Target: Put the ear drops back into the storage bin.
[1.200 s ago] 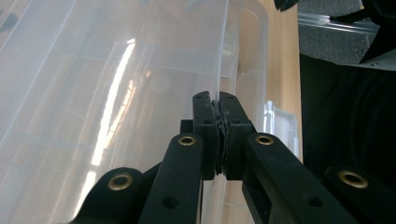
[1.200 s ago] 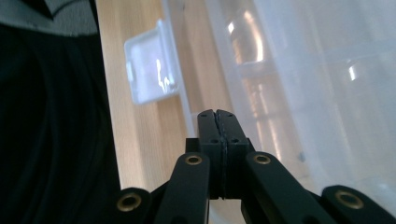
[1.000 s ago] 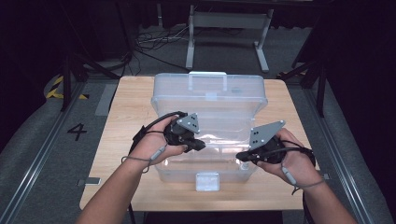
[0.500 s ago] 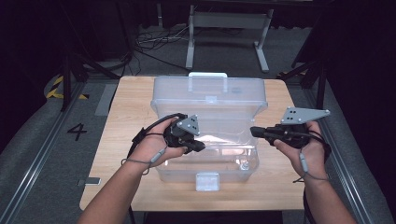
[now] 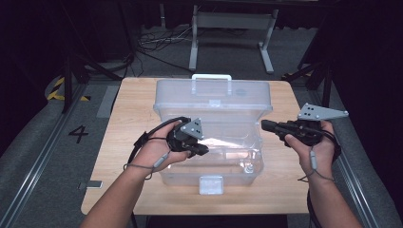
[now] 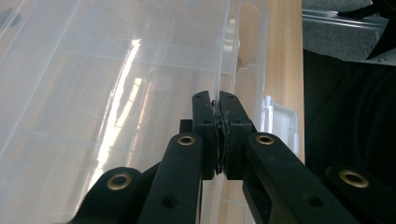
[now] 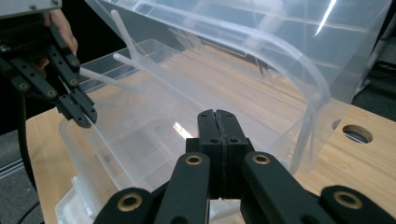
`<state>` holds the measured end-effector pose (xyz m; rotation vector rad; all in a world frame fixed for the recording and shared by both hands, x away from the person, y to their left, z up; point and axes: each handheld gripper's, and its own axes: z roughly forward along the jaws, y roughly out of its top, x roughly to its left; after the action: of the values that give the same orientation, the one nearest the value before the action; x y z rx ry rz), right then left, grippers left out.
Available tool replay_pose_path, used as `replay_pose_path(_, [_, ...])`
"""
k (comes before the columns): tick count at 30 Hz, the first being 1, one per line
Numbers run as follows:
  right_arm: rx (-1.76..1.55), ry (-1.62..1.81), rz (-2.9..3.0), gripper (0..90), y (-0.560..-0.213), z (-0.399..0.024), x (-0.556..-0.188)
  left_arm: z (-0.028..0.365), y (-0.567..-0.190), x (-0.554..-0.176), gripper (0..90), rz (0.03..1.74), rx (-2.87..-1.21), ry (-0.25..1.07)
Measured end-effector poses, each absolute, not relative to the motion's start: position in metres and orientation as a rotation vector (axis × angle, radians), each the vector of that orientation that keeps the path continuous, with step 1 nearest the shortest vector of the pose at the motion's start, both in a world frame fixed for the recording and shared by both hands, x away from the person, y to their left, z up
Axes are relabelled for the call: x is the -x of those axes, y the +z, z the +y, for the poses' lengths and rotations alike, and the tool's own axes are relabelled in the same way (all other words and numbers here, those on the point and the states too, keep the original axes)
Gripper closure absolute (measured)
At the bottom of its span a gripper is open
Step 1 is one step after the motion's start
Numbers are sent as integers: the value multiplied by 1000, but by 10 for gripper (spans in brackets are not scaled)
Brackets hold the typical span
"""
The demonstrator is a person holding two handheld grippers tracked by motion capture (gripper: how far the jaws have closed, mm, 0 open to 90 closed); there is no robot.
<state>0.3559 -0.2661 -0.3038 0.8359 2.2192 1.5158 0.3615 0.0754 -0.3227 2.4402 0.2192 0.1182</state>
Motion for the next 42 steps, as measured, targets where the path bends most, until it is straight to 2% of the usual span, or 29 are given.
replay_pose_path(16, [-888,1552,2171,900,-307,-269,-362,86,-323,-357,846,254,-2346,87])
replay_pose_path(25, [-877,1563,2175,900,-309,-269,-360,116,-310,-349,855,369,-2187,125])
replay_pose_path(42, [-861,1572,2182,900,-316,-272,-354,159,-318,-347,881,599,-1992,209])
